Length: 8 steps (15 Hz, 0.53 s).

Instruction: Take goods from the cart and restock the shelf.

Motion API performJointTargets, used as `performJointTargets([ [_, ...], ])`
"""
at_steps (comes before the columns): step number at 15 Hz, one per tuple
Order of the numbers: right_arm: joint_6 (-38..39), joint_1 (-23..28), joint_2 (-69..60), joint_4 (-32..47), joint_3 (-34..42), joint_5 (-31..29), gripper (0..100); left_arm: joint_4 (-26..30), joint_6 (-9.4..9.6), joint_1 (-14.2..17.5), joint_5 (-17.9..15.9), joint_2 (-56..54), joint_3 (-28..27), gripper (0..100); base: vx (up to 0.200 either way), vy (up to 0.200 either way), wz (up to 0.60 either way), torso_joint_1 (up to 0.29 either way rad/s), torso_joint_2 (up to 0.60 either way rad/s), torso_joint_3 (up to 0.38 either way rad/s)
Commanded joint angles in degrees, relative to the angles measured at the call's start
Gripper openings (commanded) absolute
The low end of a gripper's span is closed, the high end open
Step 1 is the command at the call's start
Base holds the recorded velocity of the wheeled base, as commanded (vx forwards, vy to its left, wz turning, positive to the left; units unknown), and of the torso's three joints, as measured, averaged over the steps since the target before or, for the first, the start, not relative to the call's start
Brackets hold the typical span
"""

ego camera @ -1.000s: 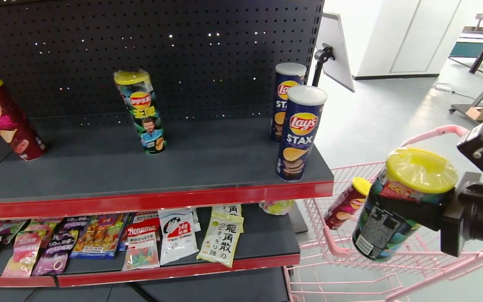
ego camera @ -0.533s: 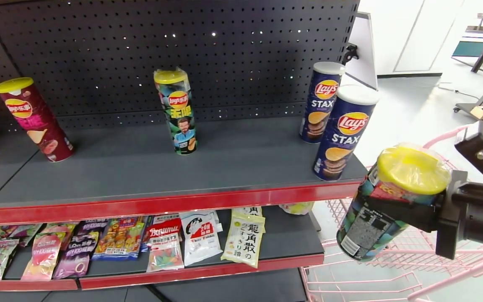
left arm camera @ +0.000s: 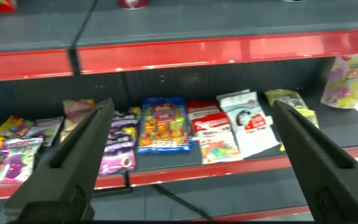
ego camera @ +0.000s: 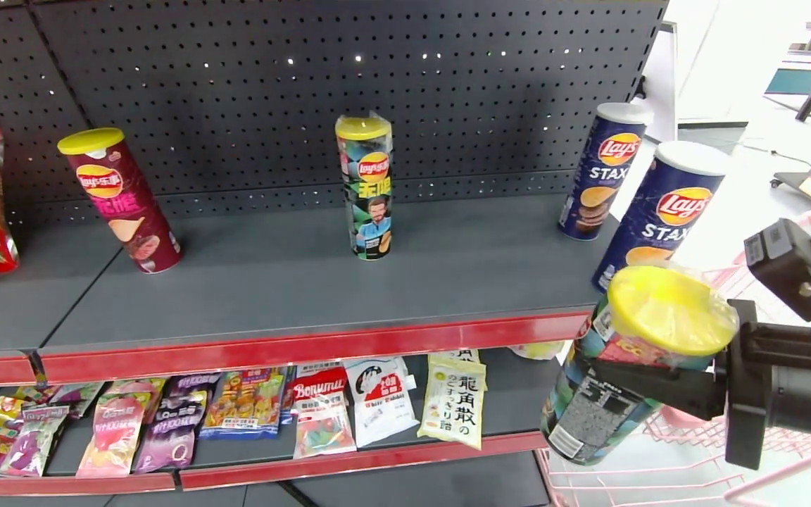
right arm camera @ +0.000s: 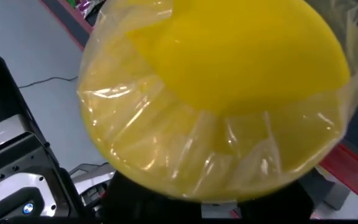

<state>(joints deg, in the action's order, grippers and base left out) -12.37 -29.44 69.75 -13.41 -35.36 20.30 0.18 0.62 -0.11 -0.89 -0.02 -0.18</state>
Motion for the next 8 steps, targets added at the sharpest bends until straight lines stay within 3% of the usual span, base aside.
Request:
performJointTargets([
  [1,-0.02,-0.53,0.91,-1.62,-0.06,0.01,0,-0.01,-0.01,0.02,0.01,0.02,0.01,100,0.0,0.2,0.0,0.007,0.0,-0.002],
  [3,0.16,-1.15,0.82,-3.11,0.91,0.18,0,-0.01,-0.01,-0.07,0.01,0.02,0.01,100,0.0,0.2,0.0,0.002,0.0,0.005],
  [7,0.33,-1.94,0.29,-3.11,1.09,1.32,0,-0.09,0.17,0.02,0.01,0.02,0.01,100,0.0,0.0,0.0,0.0,0.0,0.0],
  [8,0.33,-1.94,0.29,-3.11,1.26,1.32,0,-0.01,0.17,0.02,0.1,0.02,0.01,100,0.2,0.0,0.0,0.002,0.0,0.007],
])
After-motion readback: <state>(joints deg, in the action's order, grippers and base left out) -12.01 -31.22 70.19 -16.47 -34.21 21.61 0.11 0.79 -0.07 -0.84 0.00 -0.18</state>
